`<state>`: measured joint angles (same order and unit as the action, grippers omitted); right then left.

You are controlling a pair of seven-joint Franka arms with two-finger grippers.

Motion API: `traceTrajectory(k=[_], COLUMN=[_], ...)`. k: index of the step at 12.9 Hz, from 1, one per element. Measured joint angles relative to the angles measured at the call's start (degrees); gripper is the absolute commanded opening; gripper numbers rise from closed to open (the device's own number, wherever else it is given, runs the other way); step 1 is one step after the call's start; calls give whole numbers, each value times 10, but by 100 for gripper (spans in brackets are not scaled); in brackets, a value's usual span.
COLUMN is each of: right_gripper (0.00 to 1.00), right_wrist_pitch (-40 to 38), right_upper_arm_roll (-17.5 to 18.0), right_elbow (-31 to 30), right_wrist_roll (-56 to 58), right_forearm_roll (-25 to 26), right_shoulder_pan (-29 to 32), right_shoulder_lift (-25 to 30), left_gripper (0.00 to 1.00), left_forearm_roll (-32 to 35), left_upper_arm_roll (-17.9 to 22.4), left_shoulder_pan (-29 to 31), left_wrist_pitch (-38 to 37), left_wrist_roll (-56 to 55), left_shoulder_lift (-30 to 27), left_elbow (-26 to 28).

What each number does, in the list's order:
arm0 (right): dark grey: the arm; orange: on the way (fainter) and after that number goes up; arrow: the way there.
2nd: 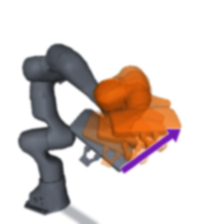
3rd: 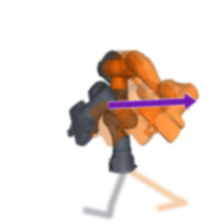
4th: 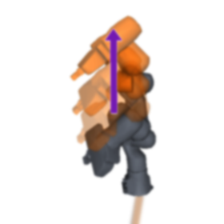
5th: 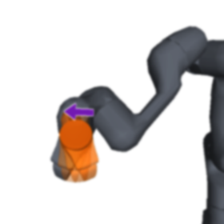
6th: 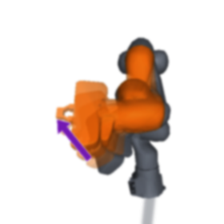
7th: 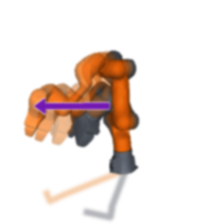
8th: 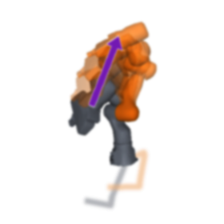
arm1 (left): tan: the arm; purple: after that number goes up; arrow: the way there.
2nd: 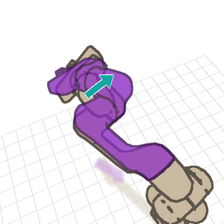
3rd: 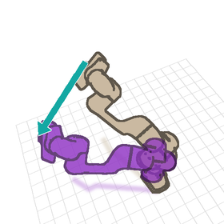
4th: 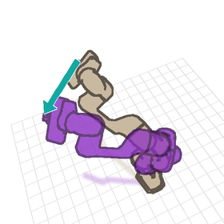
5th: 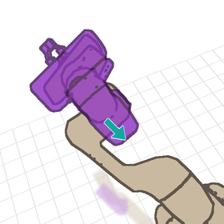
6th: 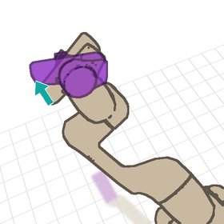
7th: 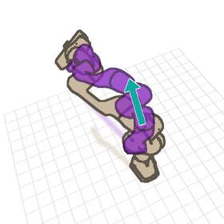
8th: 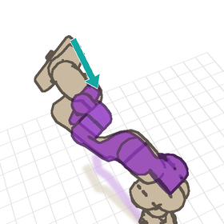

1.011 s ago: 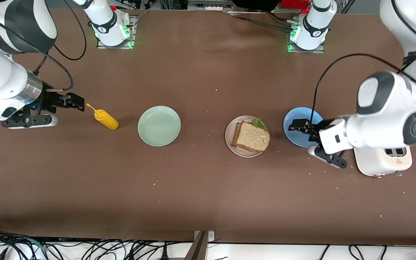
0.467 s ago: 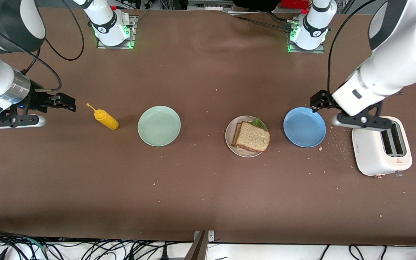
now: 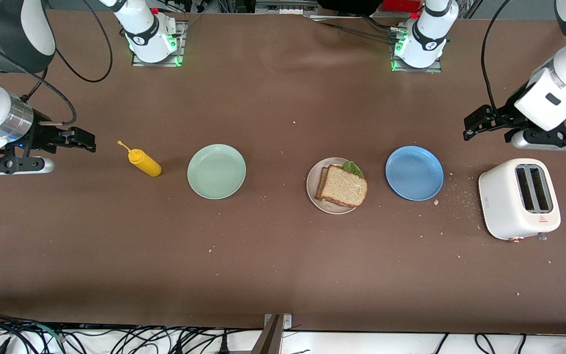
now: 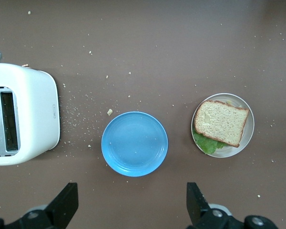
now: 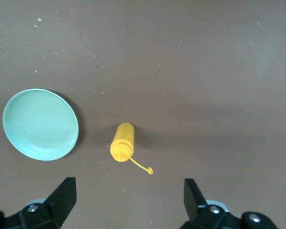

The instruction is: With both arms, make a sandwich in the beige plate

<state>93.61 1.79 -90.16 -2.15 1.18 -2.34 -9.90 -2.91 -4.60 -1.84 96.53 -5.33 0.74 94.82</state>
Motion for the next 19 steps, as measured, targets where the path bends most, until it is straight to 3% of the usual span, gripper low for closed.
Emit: traceTrajectory(k=[4,11,16,19], right_gripper=[100,100,100,100], right_wrist_pitch=[-6,-1,-1,-1], right_upper_arm_roll=[-3,-1,44,49], right_elbow=[0,0,0,0], right_wrist_roll=[0,0,3,2], right_forearm_roll=[1,1,1,1], right_shoulder_pan=[0,6,44,44], right_shoulder_lift=[0,0,0,0], left_gripper=[100,100,100,100], left_forearm_roll=[10,10,11,11], left_upper_arm_roll=[-14,-22,-22,-22], left_shoulder_pan=[4,6,14,14], left_wrist_pitch=[2,-8,-33,-34], left_wrist_roll=[3,3,3,3], left_shoulder_lift=[-21,-18,11,15], left_elbow=[27,23,-20,-23])
